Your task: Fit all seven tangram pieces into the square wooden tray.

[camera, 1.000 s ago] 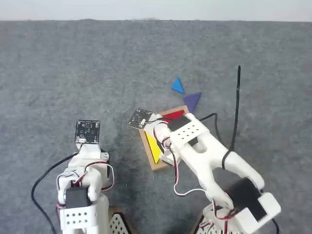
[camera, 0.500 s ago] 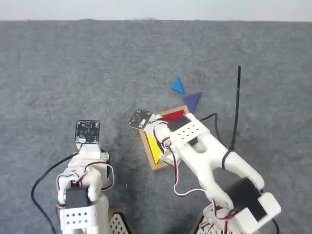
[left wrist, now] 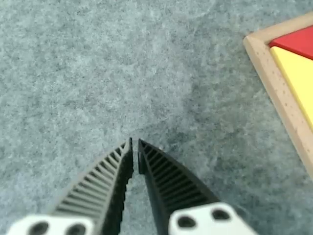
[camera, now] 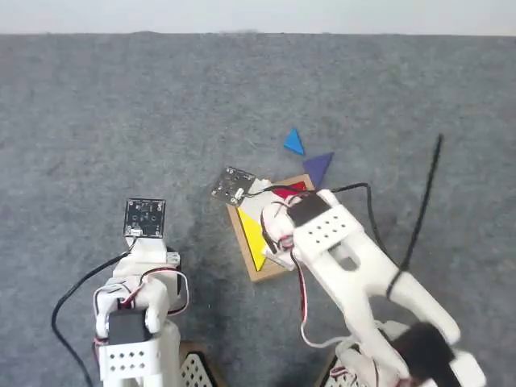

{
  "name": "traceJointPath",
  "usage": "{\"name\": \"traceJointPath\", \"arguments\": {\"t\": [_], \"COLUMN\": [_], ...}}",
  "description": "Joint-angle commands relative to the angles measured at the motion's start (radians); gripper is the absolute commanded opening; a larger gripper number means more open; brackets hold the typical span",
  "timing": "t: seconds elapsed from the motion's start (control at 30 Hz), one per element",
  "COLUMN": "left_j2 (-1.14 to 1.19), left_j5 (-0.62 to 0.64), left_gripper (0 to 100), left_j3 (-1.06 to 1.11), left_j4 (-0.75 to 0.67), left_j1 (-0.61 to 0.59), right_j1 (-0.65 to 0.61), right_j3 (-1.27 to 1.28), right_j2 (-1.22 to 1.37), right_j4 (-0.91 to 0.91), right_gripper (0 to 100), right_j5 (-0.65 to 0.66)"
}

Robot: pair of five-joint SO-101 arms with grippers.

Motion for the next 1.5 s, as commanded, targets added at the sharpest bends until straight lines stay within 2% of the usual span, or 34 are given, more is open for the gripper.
{"name": "traceJointPath", "arguments": {"t": [0.0,0.23,0.5,0.67,1.03,1.3,1.47], "left_j2": [-0.018,-0.018,-0.018,-0.018,-0.018,-0.018,-0.018], "left_j5": [0.017,0.017,0.017,0.017,0.017,0.017,0.017], "left_gripper": [2,2,2,2,2,2,2], "left_j3": [-0.013,-0.013,-0.013,-0.013,-0.013,-0.013,-0.013], "left_j4": [0.003,0.003,0.003,0.003,0.003,0.003,0.003], "left_j1": [-0.002,-0.002,-0.002,-0.002,-0.002,-0.002,-0.002], "right_j1": [0.007,0.008,0.140,0.159,0.131,0.130,0.208], "right_j3": [0.018,0.029,-0.115,-0.143,-0.129,-0.049,-0.025], "right_j2": [-0.053,0.104,0.288,0.298,0.285,0.022,-0.051], "right_j4": [-0.015,-0.097,-0.110,-0.159,-0.156,-0.162,-0.159], "right_gripper": [34.6,34.6,34.6,34.6,34.6,34.6,34.6], "right_j5": [-0.014,0.026,0.037,0.038,0.051,0.002,-0.008]}}
